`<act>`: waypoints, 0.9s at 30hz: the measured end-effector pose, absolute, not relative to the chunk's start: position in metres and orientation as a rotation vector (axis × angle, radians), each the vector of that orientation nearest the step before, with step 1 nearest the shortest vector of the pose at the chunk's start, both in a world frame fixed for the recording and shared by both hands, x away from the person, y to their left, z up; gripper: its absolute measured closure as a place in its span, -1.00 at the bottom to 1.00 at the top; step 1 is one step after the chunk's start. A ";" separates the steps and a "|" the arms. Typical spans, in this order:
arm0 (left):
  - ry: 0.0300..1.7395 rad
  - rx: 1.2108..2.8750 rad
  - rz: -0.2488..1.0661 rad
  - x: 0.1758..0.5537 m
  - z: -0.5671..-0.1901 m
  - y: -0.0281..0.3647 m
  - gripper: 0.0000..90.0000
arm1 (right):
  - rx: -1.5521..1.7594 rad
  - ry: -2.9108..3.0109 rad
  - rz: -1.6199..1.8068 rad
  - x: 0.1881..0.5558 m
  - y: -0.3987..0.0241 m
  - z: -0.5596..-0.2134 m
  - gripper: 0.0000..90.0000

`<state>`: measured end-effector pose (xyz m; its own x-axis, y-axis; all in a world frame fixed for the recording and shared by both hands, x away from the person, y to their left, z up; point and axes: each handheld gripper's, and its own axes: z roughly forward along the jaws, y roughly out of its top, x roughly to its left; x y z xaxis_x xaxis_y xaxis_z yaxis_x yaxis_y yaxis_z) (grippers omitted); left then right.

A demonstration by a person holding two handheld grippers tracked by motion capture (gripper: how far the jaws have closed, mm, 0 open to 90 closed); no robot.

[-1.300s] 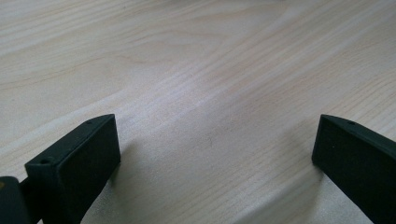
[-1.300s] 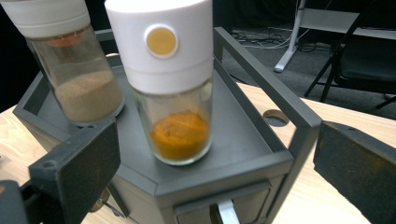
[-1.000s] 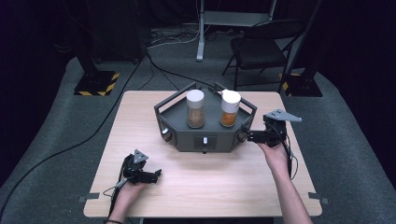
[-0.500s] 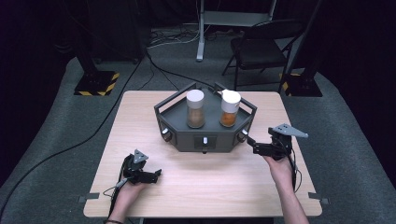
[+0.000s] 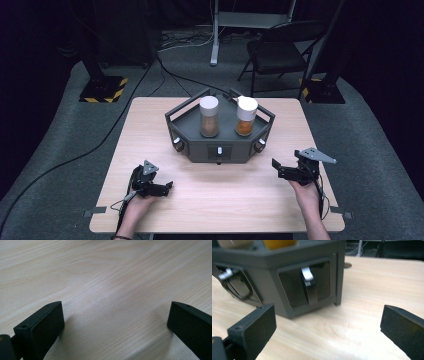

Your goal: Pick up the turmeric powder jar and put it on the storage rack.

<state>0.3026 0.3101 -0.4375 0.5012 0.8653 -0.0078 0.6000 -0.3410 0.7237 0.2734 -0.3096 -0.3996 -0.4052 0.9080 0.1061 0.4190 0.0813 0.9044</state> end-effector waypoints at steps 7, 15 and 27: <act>1.197 2.068 0.502 0.303 -0.437 0.310 -0.99 | 1.352 1.892 1.263 0.268 -0.316 -0.420 -1.00; 1.197 2.069 0.502 0.303 -0.437 0.310 -0.99 | 1.380 1.889 1.241 0.261 -0.320 -0.432 -1.00; 1.196 2.069 0.501 0.303 -0.437 0.310 -0.99 | 1.410 1.920 1.149 0.252 -0.327 -0.440 -1.00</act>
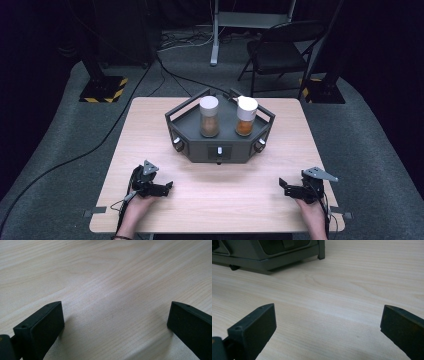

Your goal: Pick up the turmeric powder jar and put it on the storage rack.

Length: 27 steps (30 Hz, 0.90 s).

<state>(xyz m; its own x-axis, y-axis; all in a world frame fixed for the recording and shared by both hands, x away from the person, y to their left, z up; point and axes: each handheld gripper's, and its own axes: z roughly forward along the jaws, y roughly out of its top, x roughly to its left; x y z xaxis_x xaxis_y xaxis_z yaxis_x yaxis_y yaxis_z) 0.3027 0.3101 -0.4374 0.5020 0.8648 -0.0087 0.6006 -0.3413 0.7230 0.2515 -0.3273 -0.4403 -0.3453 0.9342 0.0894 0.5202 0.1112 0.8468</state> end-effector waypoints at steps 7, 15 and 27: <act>1.198 2.069 0.501 0.303 -0.437 0.310 -0.99 | 1.421 1.941 1.110 0.252 -0.327 -0.442 -1.00; 1.198 2.069 0.501 0.303 -0.437 0.310 -0.99 | 1.434 1.977 1.080 0.257 -0.323 -0.442 -1.00; 1.197 2.069 0.501 0.303 -0.437 0.310 -0.99 | 1.464 2.044 1.016 0.267 -0.321 -0.437 -1.00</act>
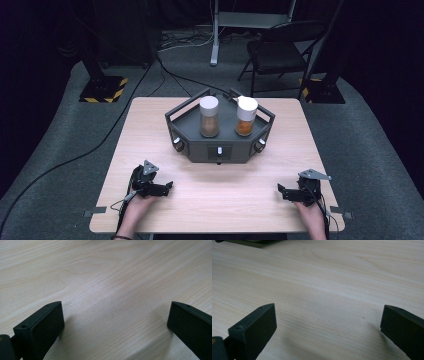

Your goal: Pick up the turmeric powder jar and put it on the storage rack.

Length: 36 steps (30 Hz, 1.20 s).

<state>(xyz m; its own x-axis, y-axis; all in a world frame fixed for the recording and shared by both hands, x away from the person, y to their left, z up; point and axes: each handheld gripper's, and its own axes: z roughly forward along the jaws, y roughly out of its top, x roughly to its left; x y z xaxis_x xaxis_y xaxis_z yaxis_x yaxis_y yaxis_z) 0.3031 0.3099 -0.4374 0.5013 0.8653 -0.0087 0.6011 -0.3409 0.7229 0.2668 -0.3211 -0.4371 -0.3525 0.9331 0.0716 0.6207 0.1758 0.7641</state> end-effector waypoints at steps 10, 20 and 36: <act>1.198 2.069 0.501 0.303 -0.437 0.310 -0.99 | 1.452 2.086 0.963 0.271 -0.315 -0.434 -1.00; 1.197 2.069 0.501 0.303 -0.437 0.310 -0.99 | 1.406 2.113 0.904 0.272 -0.306 -0.432 -1.00; 1.195 2.070 0.500 0.303 -0.437 0.310 -0.99 | 1.401 2.117 0.905 0.272 -0.307 -0.432 -1.00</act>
